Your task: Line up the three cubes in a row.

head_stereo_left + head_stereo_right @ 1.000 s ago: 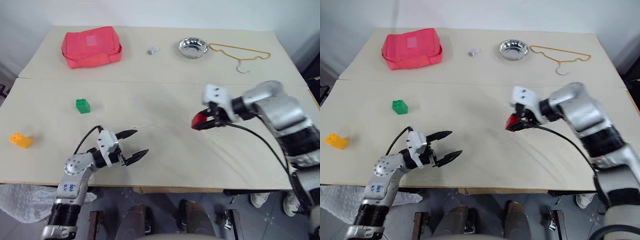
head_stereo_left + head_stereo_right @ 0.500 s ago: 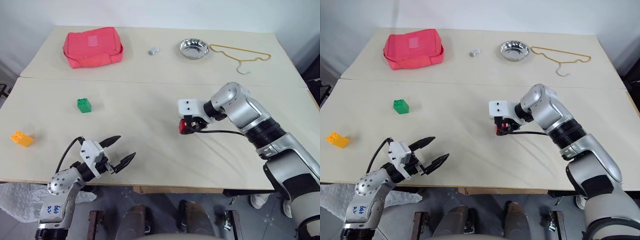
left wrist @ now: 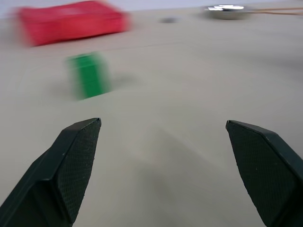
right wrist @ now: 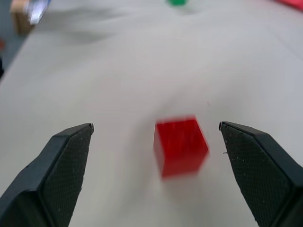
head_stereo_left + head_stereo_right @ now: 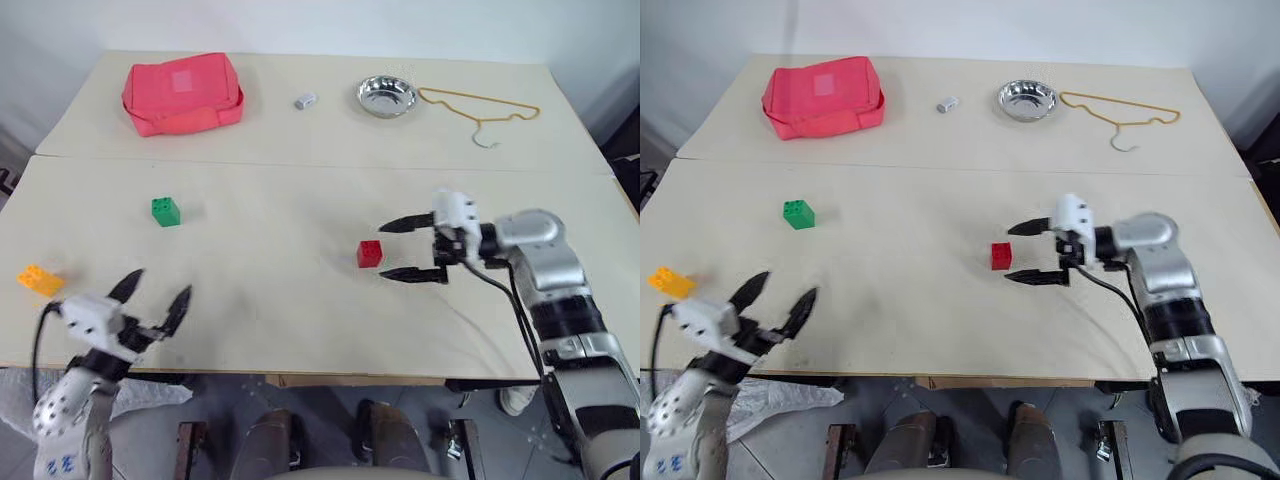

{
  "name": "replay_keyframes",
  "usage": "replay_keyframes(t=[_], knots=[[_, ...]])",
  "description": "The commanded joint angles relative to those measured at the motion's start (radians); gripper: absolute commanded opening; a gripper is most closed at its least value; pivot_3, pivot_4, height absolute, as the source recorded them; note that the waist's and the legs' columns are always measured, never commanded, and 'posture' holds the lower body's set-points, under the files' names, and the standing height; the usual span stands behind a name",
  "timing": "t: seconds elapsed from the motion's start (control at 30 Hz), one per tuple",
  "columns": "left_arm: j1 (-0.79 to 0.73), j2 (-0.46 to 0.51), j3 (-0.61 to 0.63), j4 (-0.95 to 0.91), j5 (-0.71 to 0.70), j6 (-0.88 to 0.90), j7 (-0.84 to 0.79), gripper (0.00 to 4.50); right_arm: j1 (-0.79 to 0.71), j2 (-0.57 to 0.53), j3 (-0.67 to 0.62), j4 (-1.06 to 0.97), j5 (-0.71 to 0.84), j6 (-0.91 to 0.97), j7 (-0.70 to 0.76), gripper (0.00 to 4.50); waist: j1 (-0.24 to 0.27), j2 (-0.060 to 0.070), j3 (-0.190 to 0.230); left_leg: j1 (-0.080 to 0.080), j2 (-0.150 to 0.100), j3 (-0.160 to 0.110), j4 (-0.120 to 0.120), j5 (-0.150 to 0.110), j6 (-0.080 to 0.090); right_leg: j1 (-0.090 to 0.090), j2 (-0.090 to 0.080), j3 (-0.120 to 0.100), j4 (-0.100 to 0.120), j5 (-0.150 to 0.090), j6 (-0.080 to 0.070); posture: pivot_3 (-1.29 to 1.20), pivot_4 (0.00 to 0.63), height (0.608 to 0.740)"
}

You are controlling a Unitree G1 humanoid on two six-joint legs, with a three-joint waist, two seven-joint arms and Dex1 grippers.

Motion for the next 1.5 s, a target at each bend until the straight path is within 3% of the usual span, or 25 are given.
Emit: replay_keyframes(t=[0.03,0.23,0.3,0.57,0.7,0.83,1.1,1.47,1.5], knots=[[0.061,-0.03,0.103,-0.067,-0.03,-0.015,0.084,4.5,0.037,0.037,-0.103,0.009,0.097,-0.094,0.024,4.46,0.001,0.0,0.0,0.002,0.0,0.0,0.0,0.0,0.0,0.002,0.0,0.0,-0.001,0.0,0.0,0.0,0.15,0.74],[0.143,-0.143,0.248,-0.018,-0.081,-0.029,0.229,4.5,0.125,0.104,-0.179,-0.002,0.127,-0.226,-0.014,4.46,0.002,0.0,0.0,0.006,0.001,0.0,0.0,-0.001,-0.001,0.005,0.0,0.001,-0.002,0.0,0.0,0.0,0.15,0.74],[0.153,-0.18,0.27,-0.01,-0.097,-0.036,0.262,4.5,0.168,0.1,-0.172,-0.049,0.148,-0.185,0.003,4.46,0.006,0.0,0.0,0.006,0.001,-0.001,0.0,-0.002,-0.001,0.006,-0.001,0.001,-0.002,0.0,0.0,0.0,0.15,0.74],[0.11,-0.231,0.203,-0.03,-0.068,-0.016,0.337,4.5,0.213,0.115,-0.164,-0.114,0.168,-0.169,-0.018,4.46,0.004,0.0,0.0,0.007,0.001,-0.003,0.001,-0.003,-0.001,0.008,-0.003,0.005,-0.003,0.0,0.0,0.0,0.15,0.74],[-0.02,-0.162,0.06,-0.151,-0.027,0.088,0.375,4.5,0.213,0.119,-0.151,-0.137,0.166,-0.152,-0.026,4.46,0.014,0.0,0.0,0.006,0.001,-0.004,0.001,-0.004,-0.001,0.008,-0.003,0.005,-0.003,0.0,-0.001,0.0,0.15,0.74],[-0.193,-0.081,-0.004,-0.141,-0.013,0.226,0.44,4.5,0.215,0.13,-0.152,-0.166,0.178,-0.136,-0.044,4.46,0.008,0.0,0.0,0.006,0.001,-0.004,0.002,-0.004,-0.001,0.008,-0.002,0.005,-0.003,0.0,-0.001,0.0,0.15,0.74],[-0.505,0.076,-0.143,0.088,0.106,0.426,0.459,4.5,0.226,0.158,-0.148,-0.209,0.179,-0.134,-0.094,4.46,0.003,0.0,0.0,0.007,0.0,-0.002,0.001,-0.003,0.0,0.008,0.001,-0.002,-0.002,0.0,-0.001,0.0,0.15,0.74],[-0.758,0.12,-0.196,0.437,0.157,0.375,0.367,4.5,0.281,0.167,-0.142,-0.294,0.168,-0.126,-0.169,4.46,0.008,0.0,0.0,0.006,-0.001,-0.004,0.001,-0.002,0.0,0.008,0.001,-0.002,-0.002,0.0,0.0,0.0,0.15,0.74],[-0.767,0.118,-0.196,0.454,0.157,0.375,0.361,4.31,0.289,0.167,-0.138,-0.303,0.165,-0.127,-0.174,4.49,0.007,0.0,0.0,0.006,-0.001,-0.004,0.001,-0.002,0.0,0.008,0.001,-0.002,-0.002,0.0,0.0,0.0,0.15,0.74]])
